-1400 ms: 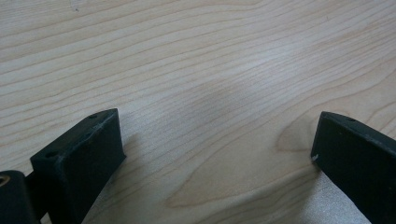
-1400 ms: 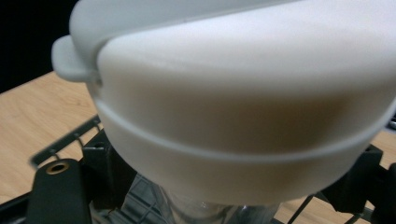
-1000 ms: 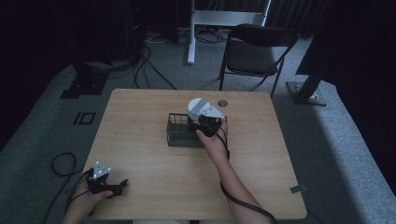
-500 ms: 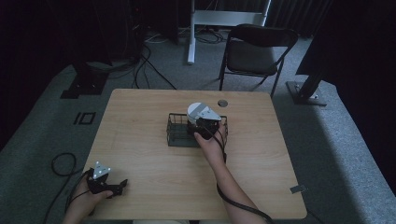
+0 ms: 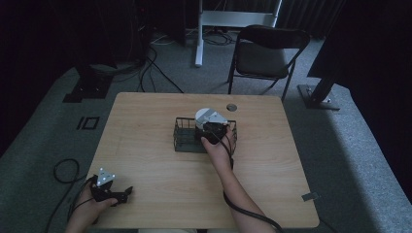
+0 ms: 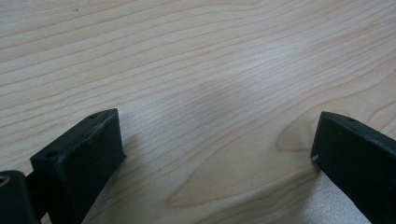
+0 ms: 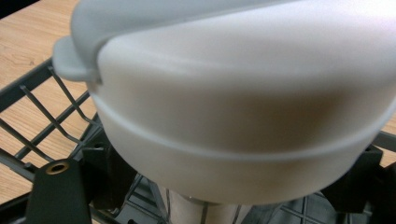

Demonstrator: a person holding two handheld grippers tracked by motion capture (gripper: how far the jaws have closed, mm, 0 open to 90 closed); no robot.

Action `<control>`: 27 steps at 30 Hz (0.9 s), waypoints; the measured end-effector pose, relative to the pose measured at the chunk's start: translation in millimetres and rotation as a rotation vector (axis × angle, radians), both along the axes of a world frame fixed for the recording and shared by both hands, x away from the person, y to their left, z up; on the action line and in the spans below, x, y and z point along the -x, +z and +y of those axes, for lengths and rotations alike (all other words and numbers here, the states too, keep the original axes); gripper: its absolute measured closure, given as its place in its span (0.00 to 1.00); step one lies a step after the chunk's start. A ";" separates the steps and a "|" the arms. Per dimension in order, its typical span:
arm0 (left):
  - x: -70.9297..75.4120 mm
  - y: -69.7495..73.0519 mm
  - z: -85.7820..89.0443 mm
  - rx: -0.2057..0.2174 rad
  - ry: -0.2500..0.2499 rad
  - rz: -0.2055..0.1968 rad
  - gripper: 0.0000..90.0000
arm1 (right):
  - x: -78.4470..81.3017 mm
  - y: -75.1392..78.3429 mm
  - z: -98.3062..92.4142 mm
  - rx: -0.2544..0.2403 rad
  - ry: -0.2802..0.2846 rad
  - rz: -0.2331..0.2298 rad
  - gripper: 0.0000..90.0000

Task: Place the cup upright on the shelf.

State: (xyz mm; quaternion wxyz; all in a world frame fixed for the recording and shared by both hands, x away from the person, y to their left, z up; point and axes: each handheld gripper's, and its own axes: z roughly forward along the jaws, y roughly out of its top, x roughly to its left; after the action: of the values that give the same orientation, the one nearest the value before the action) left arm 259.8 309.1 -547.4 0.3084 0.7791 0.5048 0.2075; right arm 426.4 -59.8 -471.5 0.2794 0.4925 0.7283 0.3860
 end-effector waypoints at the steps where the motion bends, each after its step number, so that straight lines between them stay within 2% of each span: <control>1: 0.0 0.0 0.0 0.000 0.000 0.000 0.03 | 0.0 0.0 0.0 0.000 0.000 0.000 0.21; 11: 0.0 0.0 0.0 -0.001 0.000 0.000 0.03 | -1.4 1.0 -2.3 -0.019 -0.002 0.030 0.20; 15: 0.0 0.0 0.0 0.000 0.000 0.000 0.03 | -0.1 0.7 -5.7 -0.053 -0.001 0.047 0.18; 17: 0.0 0.0 0.0 0.000 0.000 0.000 0.03 | 0.6 0.9 -6.8 -0.073 0.013 0.047 0.15; 22: 0.0 0.0 0.0 0.000 0.000 0.000 0.03 | 2.3 1.3 -9.1 -0.072 0.057 0.048 0.12; 27: 0.0 0.0 0.0 0.000 0.000 0.000 0.03 | 4.4 1.9 -14.1 -0.083 0.064 0.038 0.12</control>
State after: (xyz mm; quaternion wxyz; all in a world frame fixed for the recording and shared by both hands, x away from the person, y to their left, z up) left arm 259.8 309.1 -547.3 0.3081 0.7792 0.5048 0.2074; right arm 422.0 -74.0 -469.6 0.2322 0.4874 0.7322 0.4152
